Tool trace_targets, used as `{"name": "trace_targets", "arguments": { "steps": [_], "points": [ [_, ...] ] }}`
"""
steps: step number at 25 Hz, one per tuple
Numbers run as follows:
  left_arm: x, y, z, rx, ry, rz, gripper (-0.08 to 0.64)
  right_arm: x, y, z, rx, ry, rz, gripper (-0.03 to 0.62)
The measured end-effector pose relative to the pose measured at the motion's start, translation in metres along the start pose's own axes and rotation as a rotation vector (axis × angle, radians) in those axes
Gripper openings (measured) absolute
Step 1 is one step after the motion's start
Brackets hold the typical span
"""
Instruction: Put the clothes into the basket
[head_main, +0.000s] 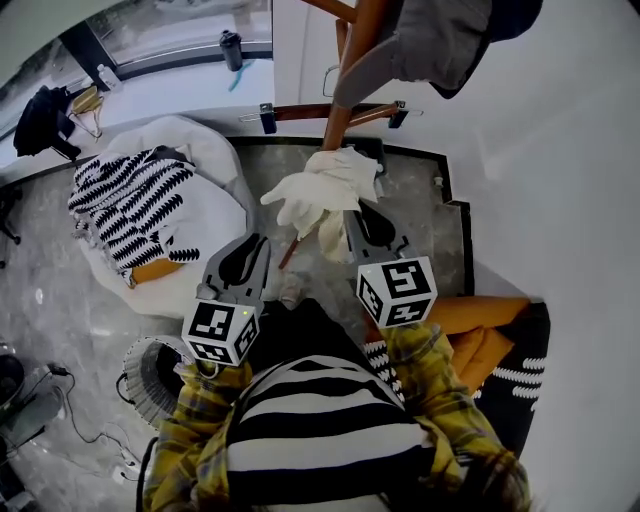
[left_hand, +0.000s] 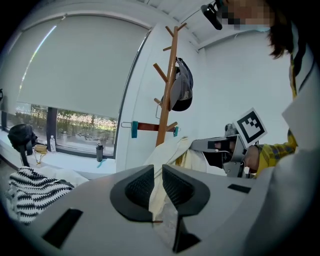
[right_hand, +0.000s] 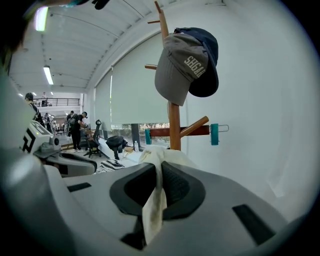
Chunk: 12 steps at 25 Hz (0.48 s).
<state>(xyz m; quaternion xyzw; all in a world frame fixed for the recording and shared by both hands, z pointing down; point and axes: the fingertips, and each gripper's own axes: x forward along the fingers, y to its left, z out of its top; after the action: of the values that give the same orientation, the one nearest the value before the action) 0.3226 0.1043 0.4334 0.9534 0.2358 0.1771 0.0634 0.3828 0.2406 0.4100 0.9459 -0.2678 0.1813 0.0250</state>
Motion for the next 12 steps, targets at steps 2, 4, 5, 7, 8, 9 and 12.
{"name": "trace_targets", "arguments": {
  "steps": [2,4,5,7,8,9,12],
  "points": [
    [-0.006,-0.004,0.001,0.000,-0.007,0.010,0.058,-0.009,0.006,0.003,0.012,-0.013,0.024,0.044],
    [-0.013,-0.010,0.001,0.001,-0.014,0.019,0.058,-0.018,0.014,0.007,0.024,-0.030,0.053,0.044],
    [-0.017,-0.013,0.001,0.002,-0.018,0.024,0.058,-0.024,0.019,0.009,0.028,-0.040,0.068,0.044],
    [-0.027,-0.021,-0.002,0.006,-0.028,0.036,0.058,-0.038,0.030,0.011,0.030,-0.060,0.097,0.044],
    [-0.034,-0.024,-0.004,0.008,-0.033,0.044,0.058,-0.045,0.036,0.011,0.030,-0.069,0.112,0.044],
    [-0.041,-0.028,-0.006,0.010,-0.038,0.053,0.058,-0.052,0.042,0.010,0.033,-0.076,0.126,0.044],
    [-0.064,-0.036,-0.012,0.012,-0.052,0.089,0.058,-0.070,0.055,0.005,0.052,-0.088,0.163,0.044]
  ]
}}
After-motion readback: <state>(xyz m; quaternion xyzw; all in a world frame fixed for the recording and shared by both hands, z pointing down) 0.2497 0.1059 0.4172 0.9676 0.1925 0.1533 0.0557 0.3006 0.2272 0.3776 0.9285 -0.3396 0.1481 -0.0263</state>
